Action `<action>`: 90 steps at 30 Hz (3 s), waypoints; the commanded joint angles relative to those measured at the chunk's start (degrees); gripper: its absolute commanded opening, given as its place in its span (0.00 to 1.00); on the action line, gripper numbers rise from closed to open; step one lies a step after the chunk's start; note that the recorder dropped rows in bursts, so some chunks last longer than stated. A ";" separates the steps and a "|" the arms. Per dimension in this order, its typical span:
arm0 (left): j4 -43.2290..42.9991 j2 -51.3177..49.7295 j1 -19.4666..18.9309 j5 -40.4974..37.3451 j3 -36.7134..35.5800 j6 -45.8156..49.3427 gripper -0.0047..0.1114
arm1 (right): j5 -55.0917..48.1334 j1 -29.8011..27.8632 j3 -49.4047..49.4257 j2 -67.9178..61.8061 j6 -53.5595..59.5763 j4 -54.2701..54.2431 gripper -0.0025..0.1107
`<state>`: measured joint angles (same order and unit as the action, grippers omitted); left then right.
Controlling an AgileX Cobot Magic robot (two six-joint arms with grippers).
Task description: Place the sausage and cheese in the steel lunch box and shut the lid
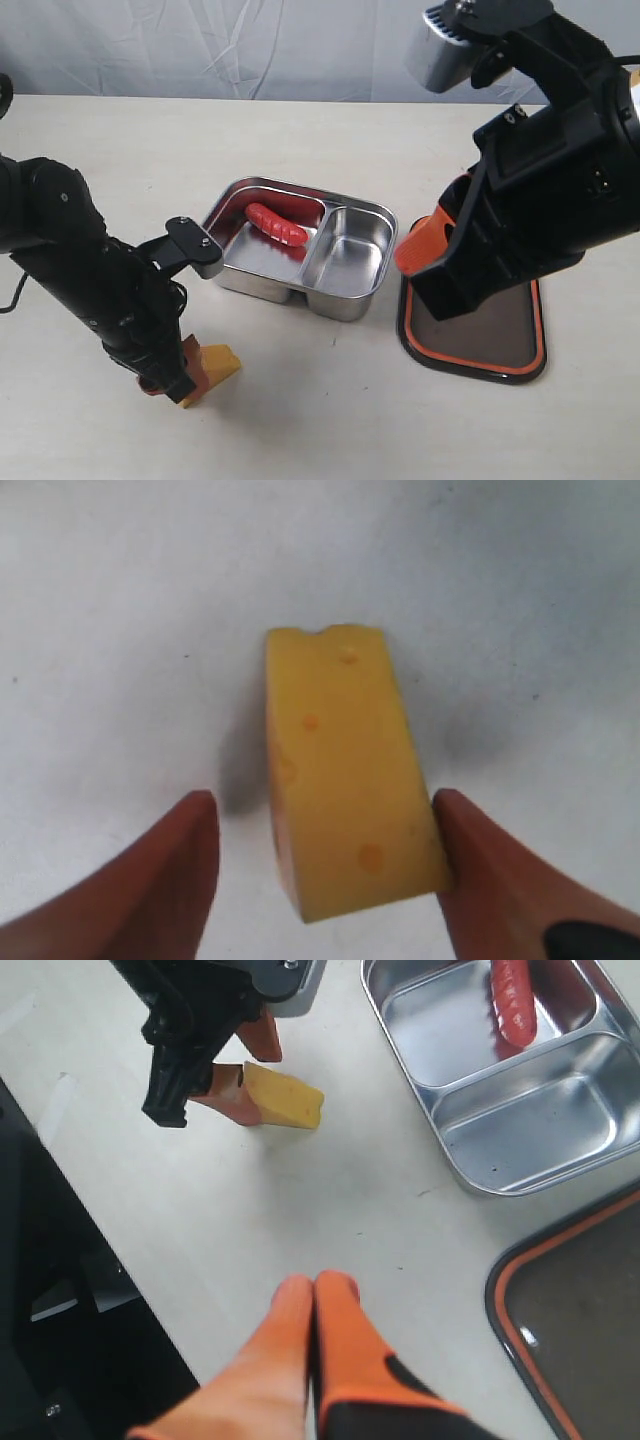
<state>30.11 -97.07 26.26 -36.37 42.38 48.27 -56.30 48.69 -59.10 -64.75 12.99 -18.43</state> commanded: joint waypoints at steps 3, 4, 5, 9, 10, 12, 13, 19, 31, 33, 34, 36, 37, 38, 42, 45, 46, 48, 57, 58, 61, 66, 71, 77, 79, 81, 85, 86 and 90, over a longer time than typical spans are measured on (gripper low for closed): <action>2.03 -1.58 0.27 0.51 -0.18 -0.04 0.37 | 0.35 0.04 -0.03 0.50 -0.03 0.38 0.01; 2.53 -1.58 0.27 0.37 -0.18 -0.04 0.30 | 0.35 0.04 -0.03 0.50 -0.03 0.38 0.01; 2.57 -1.58 0.27 -0.02 -0.18 -0.04 0.25 | 0.35 0.04 -0.03 0.50 -0.03 0.38 0.01; 2.57 -1.58 0.27 -2.23 -0.18 0.37 0.04 | 0.02 0.04 -0.03 0.50 -0.02 0.52 0.01; 2.57 -1.58 0.27 -2.50 -0.18 0.37 0.04 | -0.09 0.04 -0.03 0.50 -0.02 0.52 0.01; 2.83 -1.58 0.27 -2.53 -0.18 0.27 0.04 | -0.09 0.04 -0.03 0.50 -0.02 0.52 0.01; 3.38 -1.58 0.27 -2.53 -0.18 0.14 0.04 | -0.22 0.04 -0.03 0.50 -0.02 0.52 0.01; 5.90 1.41 0.27 -4.11 -0.18 0.45 0.04 | -0.45 0.04 -0.03 0.50 -0.02 1.26 0.01; 27.67 15.35 0.27 5.86 1.65 16.85 0.04 | -0.57 0.04 -0.03 0.50 -1.40 4.14 0.01; 29.95 14.33 0.27 7.73 3.27 19.98 0.04 | -0.57 0.04 -0.03 0.50 -1.40 4.25 0.01; 30.49 13.56 0.27 7.47 4.33 21.24 0.04 | -0.57 0.04 -0.03 0.50 -1.63 4.55 0.01; 30.74 11.96 0.27 6.16 6.25 23.17 0.04 | -0.57 0.04 -0.03 0.50 -1.61 4.81 0.01; 30.87 11.06 0.27 5.84 7.13 24.25 0.04 | -0.57 0.04 -0.03 0.50 -1.61 5.08 0.01; 30.97 10.23 0.27 5.97 8.00 25.14 0.04 | -0.45 0.04 -0.03 0.50 -1.82 5.38 0.01; 33.22 6.73 0.27 6.49 11.13 27.50 0.04 | -0.10 0.04 -0.03 0.50 -3.69 7.42 0.01; 36.28 3.66 0.27 4.98 13.02 30.96 0.04 | -0.10 0.04 -0.03 0.50 -3.98 8.05 0.01; 37.36 2.29 0.27 4.73 13.63 31.95 0.04 | -0.10 0.04 -0.03 0.50 -3.98 8.05 0.01; 39.21 0.37 0.27 4.55 14.33 33.31 0.04 | -0.10 0.04 -0.03 0.50 -4.24 7.98 0.01; 44.96 -7.64 0.27 -1.07 17.98 36.76 0.04 | -0.10 0.04 -0.03 0.50 -5.21 7.98 0.01; 45.07 -8.40 0.27 -1.20 18.10 36.76 0.04 | -0.10 0.04 -0.03 0.50 -5.21 7.98 0.01; 45.11 -10.33 0.27 -1.53 18.63 37.61 0.07 | -0.23 0.04 -0.03 0.50 -5.48 7.98 0.01; 46.28 -12.52 0.27 -2.66 19.51 38.01 0.30 | -0.34 0.04 -0.03 0.50 -5.48 7.98 0.01; 48.61 -13.10 0.27 -2.91 19.92 38.01 0.49 | -0.45 0.04 -0.03 0.50 -5.48 7.98 0.01; 48.61 -13.10 0.27 -3.92 19.92 38.96 0.53 | -0.45 0.04 -0.03 0.50 -5.48 7.98 0.01; 48.61 -13.10 0.27 -3.92 19.92 38.96 0.52 | -0.45 0.04 -0.03 0.50 -5.98 8.09 0.01; 48.61 -12.97 0.27 -3.92 19.92 38.96 0.51 | -0.22 0.04 -0.03 0.50 -8.01 8.37 0.01; 46.11 -11.88 -0.06 -3.92 19.92 36.45 0.31 | -1.37 0.04 -0.03 0.50 -17.33 15.29 0.01; 44.29 -11.38 -0.06 -3.92 19.92 34.57 0.22 | -2.66 0.04 -0.03 0.50 -20.70 18.43 0.01; 34.01 -9.20 -0.06 -3.75 19.76 25.38 0.04 | -8.92 0.04 -0.03 0.50 -30.53 30.78 0.01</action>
<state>71.03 -108.40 26.26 -39.84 62.02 80.97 -61.36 48.69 -59.10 -64.68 -11.51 4.20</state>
